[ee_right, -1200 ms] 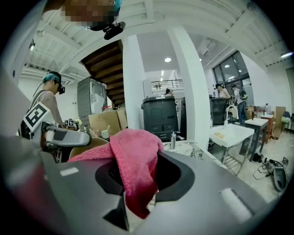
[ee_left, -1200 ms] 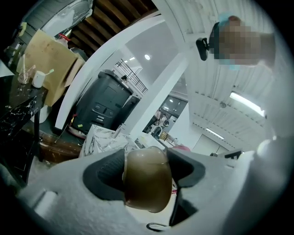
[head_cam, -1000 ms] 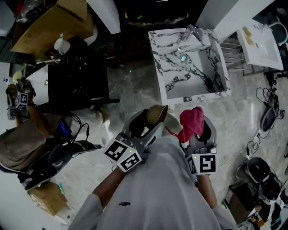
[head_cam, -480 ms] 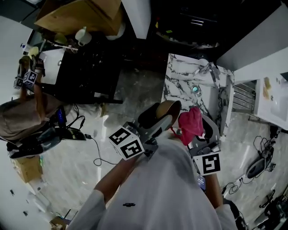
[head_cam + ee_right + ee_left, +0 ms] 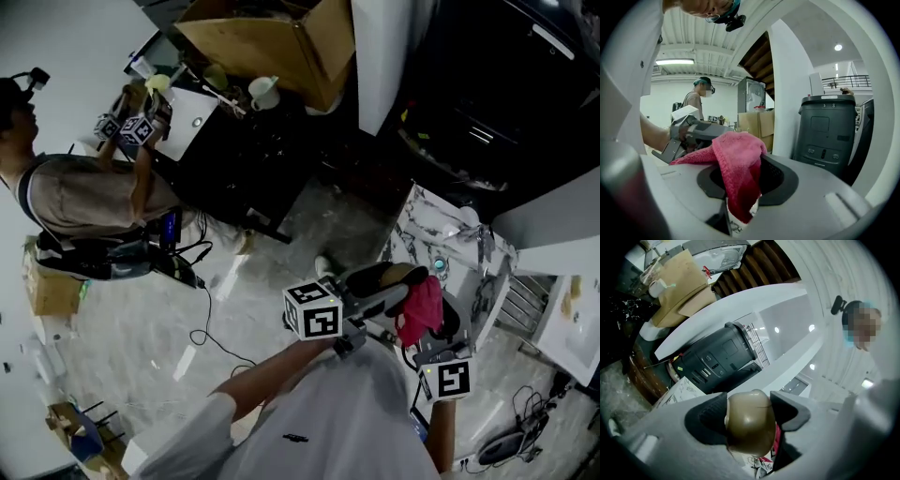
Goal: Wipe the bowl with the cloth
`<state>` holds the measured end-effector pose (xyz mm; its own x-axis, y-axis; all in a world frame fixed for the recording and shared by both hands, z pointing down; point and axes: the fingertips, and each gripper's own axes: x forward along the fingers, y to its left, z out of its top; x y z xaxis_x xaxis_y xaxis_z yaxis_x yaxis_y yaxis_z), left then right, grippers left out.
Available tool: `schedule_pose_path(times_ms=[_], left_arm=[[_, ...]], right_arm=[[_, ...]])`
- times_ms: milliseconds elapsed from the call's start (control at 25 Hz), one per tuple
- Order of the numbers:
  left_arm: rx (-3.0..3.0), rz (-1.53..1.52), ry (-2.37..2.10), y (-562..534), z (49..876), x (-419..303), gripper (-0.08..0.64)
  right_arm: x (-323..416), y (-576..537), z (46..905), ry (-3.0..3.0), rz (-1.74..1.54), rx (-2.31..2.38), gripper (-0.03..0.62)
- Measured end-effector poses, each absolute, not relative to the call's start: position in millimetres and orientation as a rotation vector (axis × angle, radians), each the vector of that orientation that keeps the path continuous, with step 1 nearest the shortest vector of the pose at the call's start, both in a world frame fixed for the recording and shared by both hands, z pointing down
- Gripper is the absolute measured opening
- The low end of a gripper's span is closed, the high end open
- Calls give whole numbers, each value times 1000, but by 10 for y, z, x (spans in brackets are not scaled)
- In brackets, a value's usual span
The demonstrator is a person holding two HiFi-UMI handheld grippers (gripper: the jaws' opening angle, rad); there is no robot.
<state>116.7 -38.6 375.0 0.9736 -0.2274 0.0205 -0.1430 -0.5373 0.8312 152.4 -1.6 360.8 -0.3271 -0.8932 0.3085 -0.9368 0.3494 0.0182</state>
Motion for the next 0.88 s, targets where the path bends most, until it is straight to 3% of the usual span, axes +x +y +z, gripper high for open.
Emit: schedule_pose_path(times_ms=[640,800,880], left_arm=[[2138,-263,-341,-424,3628,707,288],[2112,-234,-283,-341,3659,841,291],[2132,-225,-271,-274,3611,891,291]], right_arm=[[594,-179,3745,-2487,-56,1008,117],[625,-192,3694,-2464,-271,856,117],[700,-154,3676,-2453,-219,916,118]])
